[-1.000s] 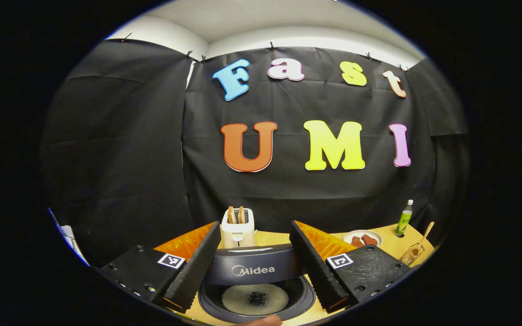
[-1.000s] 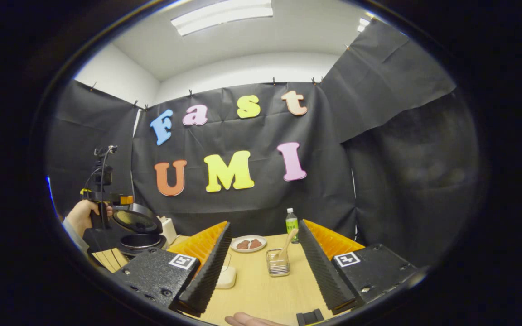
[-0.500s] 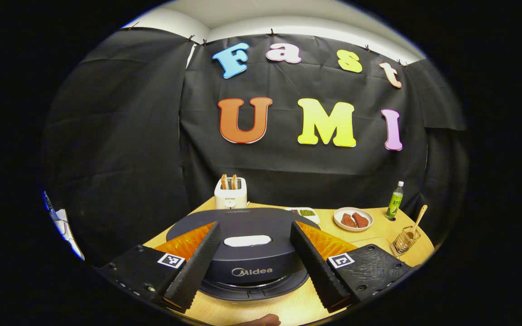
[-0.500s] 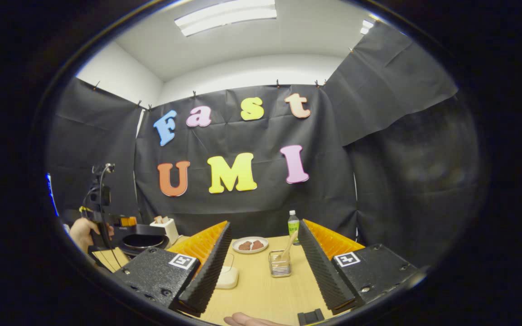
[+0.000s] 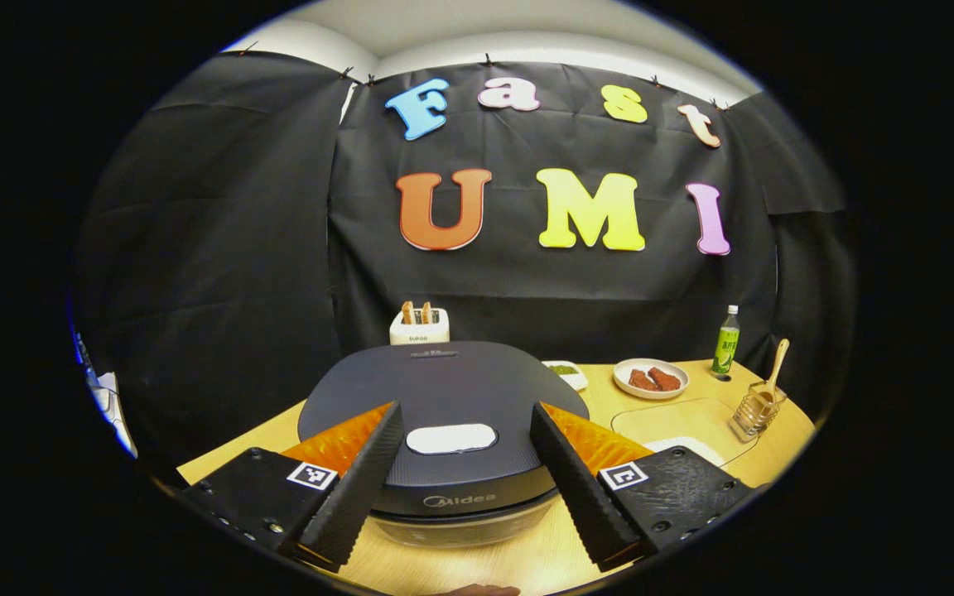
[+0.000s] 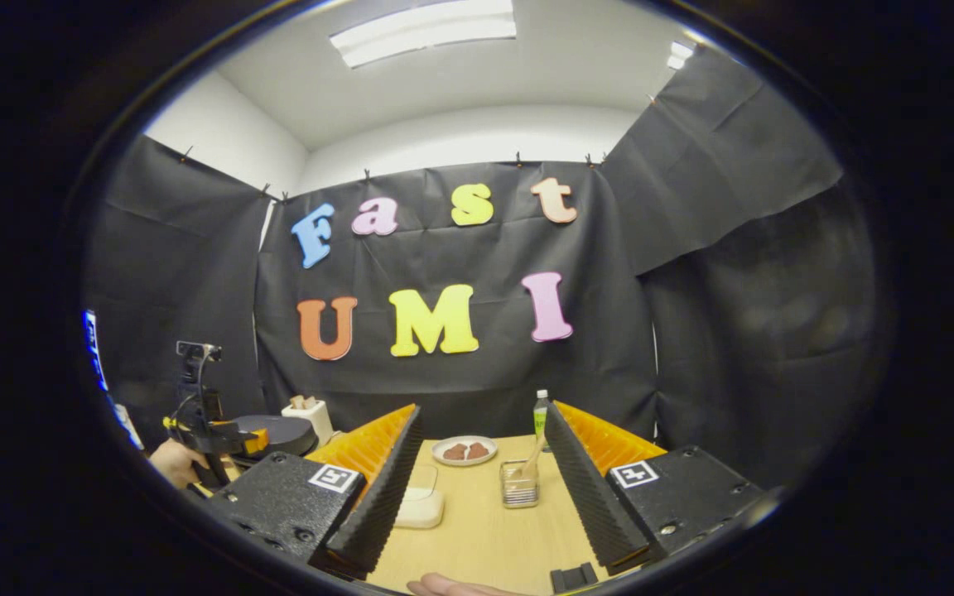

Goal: Close the left gripper, press the button to open the rice cooker; take a wooden spoon from the chopstick holder with the right hand, scoop a spoonful of rice and pour it into the rice cooker, then put the wooden spoon back into the chopstick holder.

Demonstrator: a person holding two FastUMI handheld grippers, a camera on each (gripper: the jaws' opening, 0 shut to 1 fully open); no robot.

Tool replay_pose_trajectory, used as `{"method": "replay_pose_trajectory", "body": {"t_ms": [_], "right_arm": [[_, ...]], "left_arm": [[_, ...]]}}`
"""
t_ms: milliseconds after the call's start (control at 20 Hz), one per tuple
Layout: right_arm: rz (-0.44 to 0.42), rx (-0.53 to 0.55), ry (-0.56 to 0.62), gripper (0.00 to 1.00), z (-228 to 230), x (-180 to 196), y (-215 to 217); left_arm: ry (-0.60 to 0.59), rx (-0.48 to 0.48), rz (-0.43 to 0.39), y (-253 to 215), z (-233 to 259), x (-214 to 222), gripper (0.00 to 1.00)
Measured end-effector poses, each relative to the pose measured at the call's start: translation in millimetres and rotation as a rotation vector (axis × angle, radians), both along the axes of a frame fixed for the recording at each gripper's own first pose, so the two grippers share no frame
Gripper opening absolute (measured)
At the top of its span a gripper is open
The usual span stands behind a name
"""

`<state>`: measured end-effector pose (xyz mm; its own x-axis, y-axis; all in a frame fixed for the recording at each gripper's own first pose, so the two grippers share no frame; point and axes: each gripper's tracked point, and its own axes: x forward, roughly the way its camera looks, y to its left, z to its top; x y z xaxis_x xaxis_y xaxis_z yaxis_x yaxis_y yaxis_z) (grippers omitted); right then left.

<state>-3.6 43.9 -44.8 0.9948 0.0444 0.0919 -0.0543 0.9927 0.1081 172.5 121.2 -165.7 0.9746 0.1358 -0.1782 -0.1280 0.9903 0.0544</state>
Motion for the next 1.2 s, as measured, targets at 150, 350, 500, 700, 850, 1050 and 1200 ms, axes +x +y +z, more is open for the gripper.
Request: {"method": "replay_pose_trajectory", "body": {"t_ms": [150,350,500,700,850,1050,1200], "right_arm": [[0.014,-0.021,0.008,0.95,-4.1,-0.7,10.3],[0.045,-0.034,0.011,0.95,-6.1,-2.3,24.4],[0.049,-0.044,0.023,0.95,-8.4,1.1,31.3],[0.052,-0.048,0.032,0.95,-8.9,1.7,41.1],[0.059,-0.063,0.027,0.95,-4.2,1.9,49.3],[0.077,-0.068,0.037,0.95,-5.3,10.1,69.4],[0.089,-0.079,0.053,0.95,-5.3,11.9,79.1]], "left_arm": [[-0.052,-0.02,0.009,0.8,2.7,1.5,0.93],[-0.085,0.003,0.03,0.6,-5.5,1.6,1.0],[-0.084,-0.007,0.031,-1.3,-6.5,-1.6,1.0],[-0.091,-0.016,0.027,-1.3,-8.9,-2.0,1.0],[-0.095,-0.01,0.024,-3.2,-4.3,-6.5,1.0],[-0.031,-0.031,-0.016,-15.2,12.7,-34.8,0.83],[-0.056,-0.094,-0.037,-24.9,45.4,-64.0,0.83]]}}
